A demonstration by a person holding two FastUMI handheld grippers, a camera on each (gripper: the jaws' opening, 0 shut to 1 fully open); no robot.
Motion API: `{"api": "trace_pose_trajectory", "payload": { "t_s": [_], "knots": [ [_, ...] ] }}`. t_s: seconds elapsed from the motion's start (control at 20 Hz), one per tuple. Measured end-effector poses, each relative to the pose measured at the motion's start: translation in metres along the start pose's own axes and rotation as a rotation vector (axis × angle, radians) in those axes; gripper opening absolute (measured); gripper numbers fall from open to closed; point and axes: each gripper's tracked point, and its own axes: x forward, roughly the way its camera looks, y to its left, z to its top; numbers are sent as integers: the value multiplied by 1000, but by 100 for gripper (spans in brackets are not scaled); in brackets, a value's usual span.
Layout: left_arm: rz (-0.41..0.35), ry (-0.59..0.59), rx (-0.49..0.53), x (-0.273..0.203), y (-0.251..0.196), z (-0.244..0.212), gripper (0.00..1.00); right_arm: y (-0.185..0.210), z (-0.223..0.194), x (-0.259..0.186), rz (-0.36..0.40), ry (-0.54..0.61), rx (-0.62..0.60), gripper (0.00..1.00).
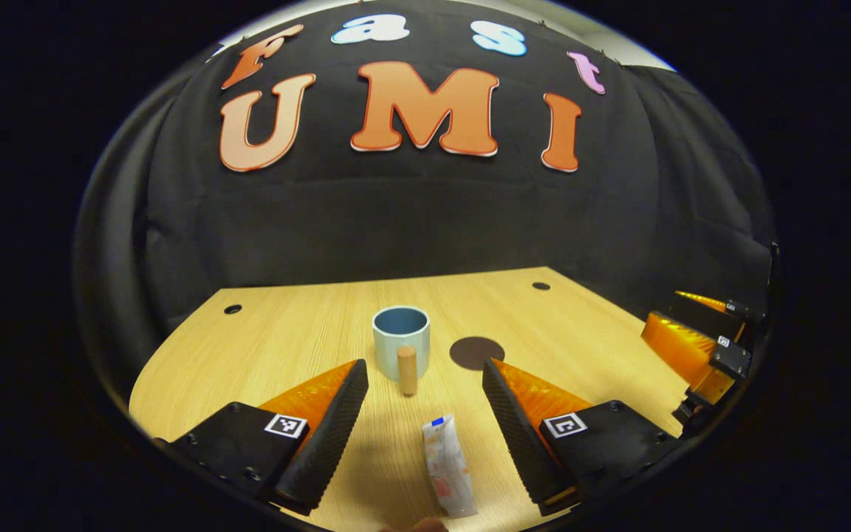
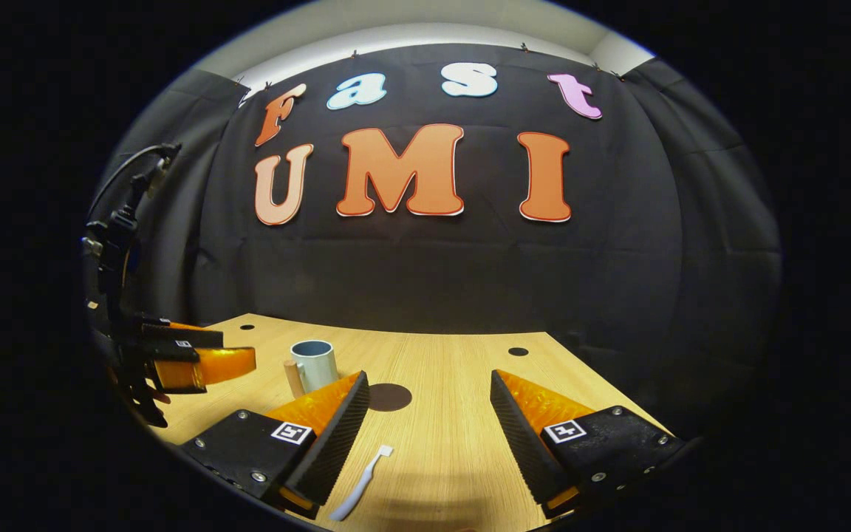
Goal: Put the toothbrush and toothpaste on the desktop into the cup, then pick up the cup and place it on the coaster on the desktop.
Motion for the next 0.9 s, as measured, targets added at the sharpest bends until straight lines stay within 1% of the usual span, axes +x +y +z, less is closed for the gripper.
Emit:
{"api": "trace_pose_trajectory", "payload": {
  "t_s": [0.15, 0.45, 0.55, 0.65, 0.75, 0.9],
  "knots": [
    [-6, 109, -15, 11, -2, -20, 100, -5, -3, -1, -5, 8, -2, 98],
    [-59, 304, -44, 18, -14, -46, 100, -9, -16, -3, 0, 46, -13, 98],
    [-64, 368, -45, 17, -15, -50, 100, -6, -23, -3, 25, 80, 2, 98],
    [-50, 433, -49, 18, -11, -54, 100, -3, -29, -4, 51, 112, 28, 98],
    [-59, 483, -59, 18, -15, -60, 100, -3, -34, -4, 61, 143, 34, 99],
    [-89, 570, -66, 13, -17, -62, 95, -2, -41, -1, 79, 198, 29, 98]
  ]
}}
